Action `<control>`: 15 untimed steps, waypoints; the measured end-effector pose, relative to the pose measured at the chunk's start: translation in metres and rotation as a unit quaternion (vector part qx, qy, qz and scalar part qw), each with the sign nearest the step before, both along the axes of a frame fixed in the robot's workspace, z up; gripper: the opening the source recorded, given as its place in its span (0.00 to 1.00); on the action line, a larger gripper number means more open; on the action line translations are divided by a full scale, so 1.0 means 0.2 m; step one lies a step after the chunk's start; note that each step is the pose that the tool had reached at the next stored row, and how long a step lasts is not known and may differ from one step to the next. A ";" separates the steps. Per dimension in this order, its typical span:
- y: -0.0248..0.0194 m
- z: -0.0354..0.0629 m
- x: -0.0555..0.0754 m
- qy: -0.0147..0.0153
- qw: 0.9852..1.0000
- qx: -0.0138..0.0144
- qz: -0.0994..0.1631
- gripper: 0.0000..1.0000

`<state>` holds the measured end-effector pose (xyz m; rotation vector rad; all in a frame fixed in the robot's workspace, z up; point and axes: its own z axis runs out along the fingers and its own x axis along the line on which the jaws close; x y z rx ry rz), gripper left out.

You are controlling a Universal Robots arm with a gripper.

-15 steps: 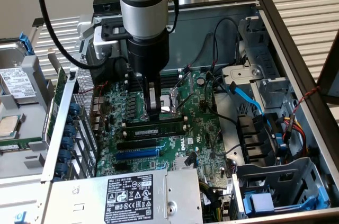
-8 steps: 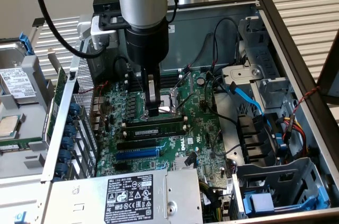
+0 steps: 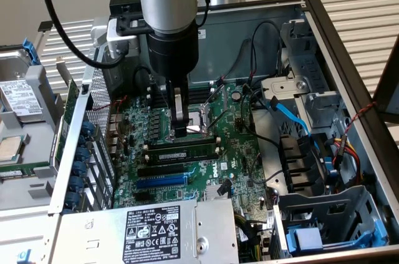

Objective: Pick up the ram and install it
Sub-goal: 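Press down the ram until it locks into place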

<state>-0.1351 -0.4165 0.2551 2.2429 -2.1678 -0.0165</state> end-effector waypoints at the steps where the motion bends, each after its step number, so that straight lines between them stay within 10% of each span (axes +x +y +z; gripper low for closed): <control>1: 0.000 0.000 0.00 0.000 1.000 0.000 0.000 0.11; 8: 0.000 0.000 0.00 0.000 0.999 0.000 -0.042 0.11; 15: 0.000 0.000 0.00 0.000 0.995 0.000 -0.099 0.11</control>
